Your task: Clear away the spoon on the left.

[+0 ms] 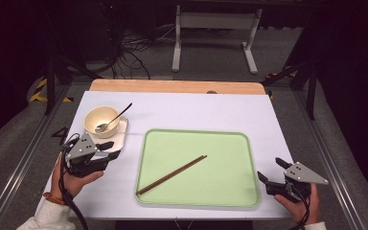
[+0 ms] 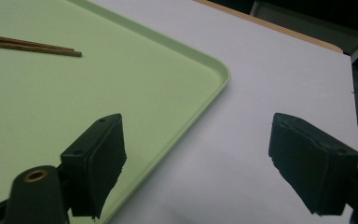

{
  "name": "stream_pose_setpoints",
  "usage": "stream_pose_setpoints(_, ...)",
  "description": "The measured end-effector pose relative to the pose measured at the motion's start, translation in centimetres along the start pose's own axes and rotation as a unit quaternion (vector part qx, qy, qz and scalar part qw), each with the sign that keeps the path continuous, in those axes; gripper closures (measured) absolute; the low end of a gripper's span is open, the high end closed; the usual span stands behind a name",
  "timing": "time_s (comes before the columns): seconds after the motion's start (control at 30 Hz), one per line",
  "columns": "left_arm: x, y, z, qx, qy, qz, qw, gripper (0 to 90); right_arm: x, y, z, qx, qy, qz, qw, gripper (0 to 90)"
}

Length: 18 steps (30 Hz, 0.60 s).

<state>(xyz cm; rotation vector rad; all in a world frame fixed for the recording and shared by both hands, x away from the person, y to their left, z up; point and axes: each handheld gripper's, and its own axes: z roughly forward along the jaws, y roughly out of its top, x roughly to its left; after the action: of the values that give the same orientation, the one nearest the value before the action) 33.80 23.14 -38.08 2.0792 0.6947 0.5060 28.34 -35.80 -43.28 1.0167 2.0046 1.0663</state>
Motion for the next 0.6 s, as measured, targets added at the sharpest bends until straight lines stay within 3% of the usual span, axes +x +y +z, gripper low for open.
stream_pose_setpoints(0.2,0.3,-0.1,0.2,0.005,0.006,0.002,1.0,51.3,0.1,0.0,0.1,-0.001,0.003,0.0,1.0,18.9)
stream_pose_setpoints(0.33,1.1,-0.2,0.4,0.013,0.025,-0.014,0.9995,40.3,0.1,-0.1,-0.2,-0.003,0.001,0.002,1.0,18.9)
stream_pose_setpoints(0.43,1.5,-0.2,0.3,0.008,0.032,-0.023,0.9992,36.3,0.2,-0.3,-0.3,0.002,0.001,0.0,1.0,18.9)
stream_pose_setpoints(0.6,3.2,-0.3,-0.1,-0.001,0.044,-0.035,0.9984,34.2,0.2,-0.2,-0.7,-0.004,-0.001,0.001,1.0,18.9)
